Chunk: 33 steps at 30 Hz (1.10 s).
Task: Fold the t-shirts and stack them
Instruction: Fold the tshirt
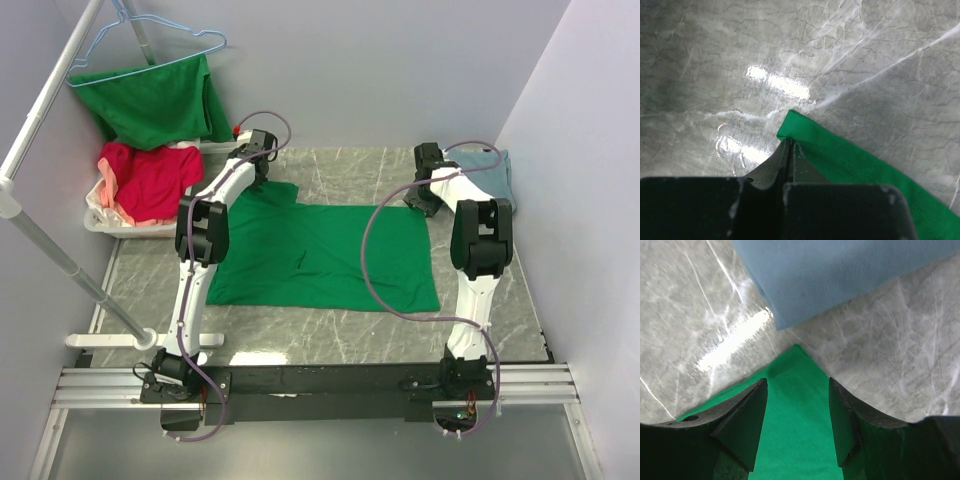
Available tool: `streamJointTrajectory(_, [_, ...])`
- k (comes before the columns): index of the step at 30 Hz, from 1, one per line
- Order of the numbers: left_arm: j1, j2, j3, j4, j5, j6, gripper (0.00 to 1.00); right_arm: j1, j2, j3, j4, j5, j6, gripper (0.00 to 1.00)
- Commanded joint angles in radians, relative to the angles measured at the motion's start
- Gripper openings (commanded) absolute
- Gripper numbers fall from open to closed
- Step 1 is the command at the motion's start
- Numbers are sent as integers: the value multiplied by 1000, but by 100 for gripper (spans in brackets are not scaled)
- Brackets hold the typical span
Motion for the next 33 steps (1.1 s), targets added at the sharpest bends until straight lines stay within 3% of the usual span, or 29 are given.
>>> streamJointTrajectory(1, [5, -73, -6, -5, -7, 10, 1, -2, 27, 70, -54, -4, 3, 59])
streamJointTrajectory(4, [5, -76, -11, -3, -7, 8, 1, 0, 58, 108, -84, -14, 0, 58])
streamJointTrajectory(9, [5, -89, -25, 3, -12, 14, 1, -3, 96, 163, -106, -42, -7, 45])
streamJointTrajectory(16, [5, -98, -26, 0, -15, 27, 1, -13, 116, 187, -123, -77, -11, 38])
streamJointTrajectory(19, [5, -102, -29, 1, -15, 28, 1, -14, 114, 182, -124, -79, -13, 16])
streamJointTrajectory(20, [5, -102, -29, -2, -16, 25, 1, -16, 113, 177, -127, -77, -13, 4])
streamJointTrajectory(21, [5, -104, -29, -2, -16, 25, 1, -17, 107, 176, -126, -73, -11, 0])
streamJointTrajectory(33, [5, -181, -64, 41, -55, 28, 1, -23, -39, 87, -98, 1, 0, 0])
